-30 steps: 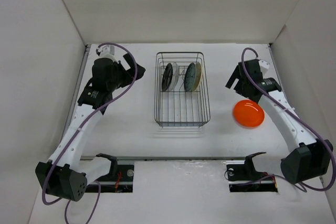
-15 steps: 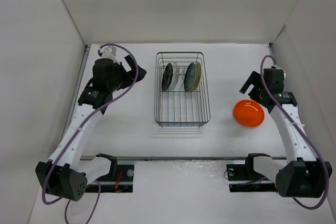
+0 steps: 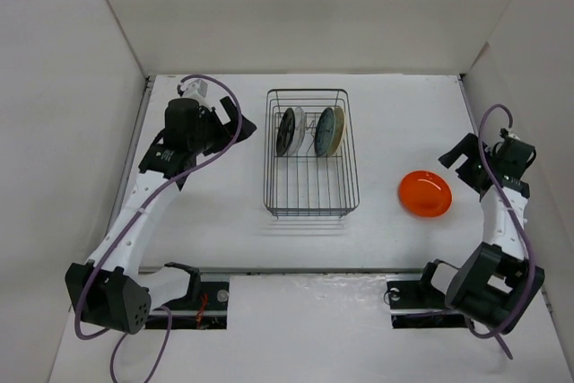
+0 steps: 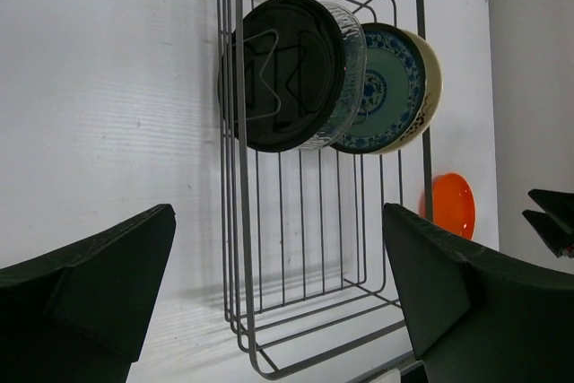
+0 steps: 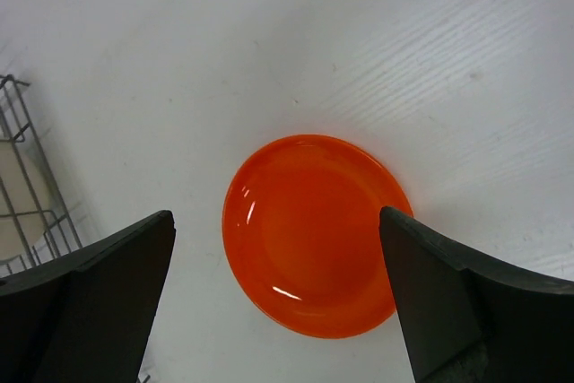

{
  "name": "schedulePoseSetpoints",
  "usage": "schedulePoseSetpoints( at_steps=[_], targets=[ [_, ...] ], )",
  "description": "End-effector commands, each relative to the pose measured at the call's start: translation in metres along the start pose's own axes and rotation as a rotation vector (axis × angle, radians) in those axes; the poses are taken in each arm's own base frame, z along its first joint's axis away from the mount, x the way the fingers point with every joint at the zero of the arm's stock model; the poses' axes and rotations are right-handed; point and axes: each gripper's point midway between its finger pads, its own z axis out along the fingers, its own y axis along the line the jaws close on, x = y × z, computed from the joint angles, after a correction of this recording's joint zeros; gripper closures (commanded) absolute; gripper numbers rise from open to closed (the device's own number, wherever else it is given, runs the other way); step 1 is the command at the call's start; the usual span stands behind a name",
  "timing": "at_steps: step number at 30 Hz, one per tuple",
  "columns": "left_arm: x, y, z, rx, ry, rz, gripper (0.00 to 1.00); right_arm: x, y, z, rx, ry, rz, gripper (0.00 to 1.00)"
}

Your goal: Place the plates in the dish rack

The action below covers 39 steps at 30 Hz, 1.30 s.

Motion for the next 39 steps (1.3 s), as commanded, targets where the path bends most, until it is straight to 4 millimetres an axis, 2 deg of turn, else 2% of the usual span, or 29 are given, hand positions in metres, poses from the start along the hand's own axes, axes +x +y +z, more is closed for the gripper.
schedulePoseSetpoints(
  at_steps=[1,6,7,9,10,11,15,16,17,18,20,21,25,28,33,34,39],
  targets=[
    [-0.006,-0.012,-0.001,0.055,-0.001,0.023,0.0,-0.014,0.023,0.01,-0.201,-0.058,-0.112,0.0],
    [-0.005,-0.016,-0.001,0.075,0.002,0.026,0.0,-0.011,0.008,0.026,-0.24,0.023,-0.128,0.0],
    [-0.005,-0.016,-0.001,0.075,0.002,0.026,0.0,-0.006,0.0,0.035,-0.214,0.086,-0.135,0.0],
    [-0.006,-0.016,-0.003,0.081,-0.006,0.028,0.0,0.0,-0.004,0.045,-0.224,0.152,-0.137,0.02],
    [-0.008,-0.018,-0.002,0.086,-0.014,0.03,0.0,-0.012,-0.004,0.048,-0.217,0.148,-0.156,0.02],
    [-0.009,-0.02,-0.006,0.092,-0.022,0.032,0.0,-0.003,-0.013,0.054,-0.194,0.206,-0.162,0.02],
    [-0.014,-0.016,-0.007,0.069,-0.051,0.043,0.0,-0.026,-0.025,0.056,-0.138,0.236,-0.231,0.02],
    [-0.014,-0.016,-0.007,0.069,-0.051,0.043,0.0,-0.035,-0.037,0.054,-0.099,0.232,-0.23,0.02],
    [-0.014,-0.016,-0.007,0.069,-0.051,0.043,0.0,-0.048,-0.039,0.052,-0.094,0.216,-0.237,0.02],
    [-0.014,-0.016,-0.007,0.069,-0.051,0.043,0.0,-0.046,-0.045,0.056,-0.085,0.235,-0.217,0.02],
    [-0.01,-0.015,-0.002,0.073,-0.025,0.04,0.0,-0.042,-0.043,0.061,-0.13,0.269,-0.224,0.02],
    [-0.012,-0.013,-0.002,0.067,-0.031,0.037,0.0,-0.033,-0.044,0.067,-0.151,0.308,-0.22,0.02],
    [-0.01,-0.012,0.0,0.069,-0.018,0.044,0.0,-0.016,-0.036,0.076,-0.258,0.378,-0.184,0.02],
    [-0.008,-0.01,0.003,0.063,-0.01,0.051,0.0,-0.013,-0.032,0.076,-0.298,0.387,-0.188,0.02],
    [-0.009,-0.005,0.005,0.062,-0.002,0.041,0.0,0.001,-0.043,0.083,-0.261,0.437,-0.168,0.05],
    [-0.011,-0.002,0.005,0.055,-0.008,0.037,0.0,0.007,-0.037,0.084,-0.257,0.459,-0.187,0.05],
    [-0.012,-0.003,0.006,0.071,0.0,0.033,0.0,0.036,-0.042,0.096,-0.184,0.569,-0.225,0.16]
  ],
)
